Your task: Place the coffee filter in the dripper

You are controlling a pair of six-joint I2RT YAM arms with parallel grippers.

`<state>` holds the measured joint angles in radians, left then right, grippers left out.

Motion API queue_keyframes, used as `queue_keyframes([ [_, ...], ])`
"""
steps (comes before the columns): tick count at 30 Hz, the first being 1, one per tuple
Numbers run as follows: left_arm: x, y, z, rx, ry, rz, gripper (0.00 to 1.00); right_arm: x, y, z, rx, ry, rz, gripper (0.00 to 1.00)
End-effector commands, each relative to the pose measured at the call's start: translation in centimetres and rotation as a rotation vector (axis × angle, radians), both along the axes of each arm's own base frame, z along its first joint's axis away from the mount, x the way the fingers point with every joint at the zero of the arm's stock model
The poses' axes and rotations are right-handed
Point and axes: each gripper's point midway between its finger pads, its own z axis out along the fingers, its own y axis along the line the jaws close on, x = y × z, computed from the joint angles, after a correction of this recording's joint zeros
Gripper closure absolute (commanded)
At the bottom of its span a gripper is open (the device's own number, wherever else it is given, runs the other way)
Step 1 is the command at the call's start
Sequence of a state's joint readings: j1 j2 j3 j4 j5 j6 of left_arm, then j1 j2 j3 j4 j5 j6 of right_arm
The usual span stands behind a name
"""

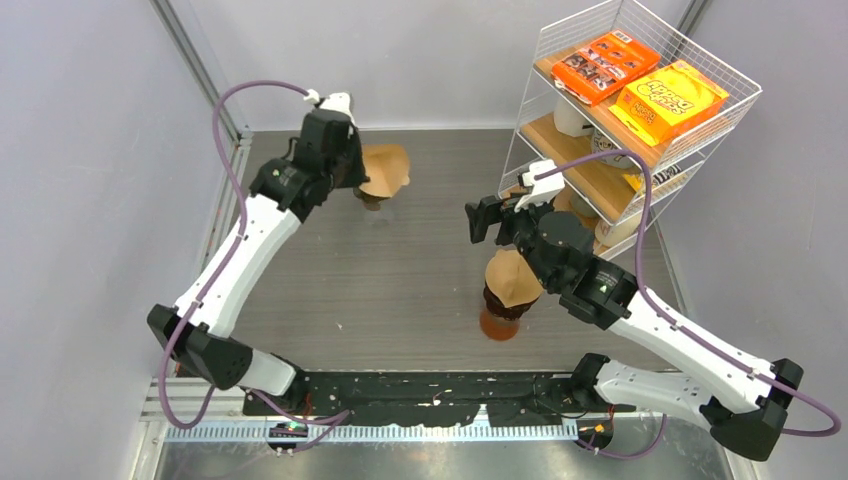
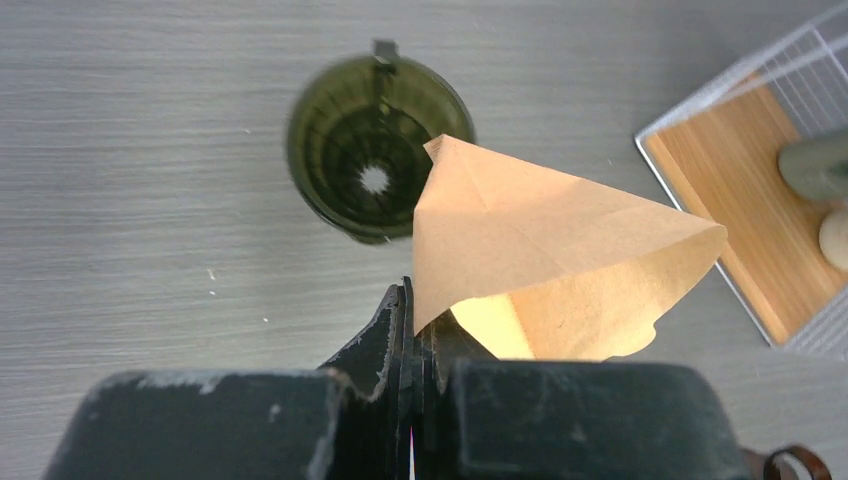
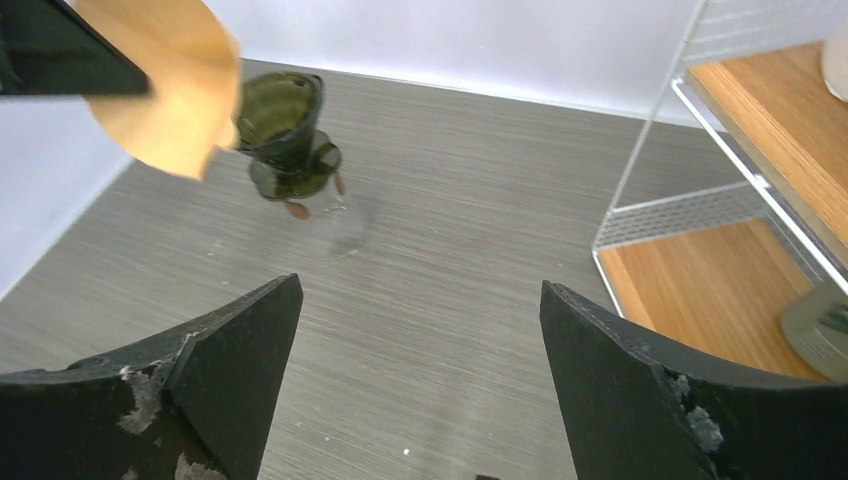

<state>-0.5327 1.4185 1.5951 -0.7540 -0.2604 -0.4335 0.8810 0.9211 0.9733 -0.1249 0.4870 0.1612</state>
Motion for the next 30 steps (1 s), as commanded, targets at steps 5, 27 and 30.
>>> queue_keyframes([
  [5, 1.3, 1.6, 0.2, 0.033, 0.137, -0.112, 1.00, 1.0, -2.2, -2.1, -0.072, 0.058, -0.139, 0.05],
  [27, 6.4, 2.9, -4.0, 0.007, 0.346, -0.129, 0.98, 1.6, -4.7, -1.8, -0.135, 0.074, -0.282, 0.05],
  [30, 6.6, 3.1, -3.8, 0.010, 0.338, -0.119, 0.85, 1.7, -4.8, -1.8, -0.142, 0.073, -0.291, 0.04],
])
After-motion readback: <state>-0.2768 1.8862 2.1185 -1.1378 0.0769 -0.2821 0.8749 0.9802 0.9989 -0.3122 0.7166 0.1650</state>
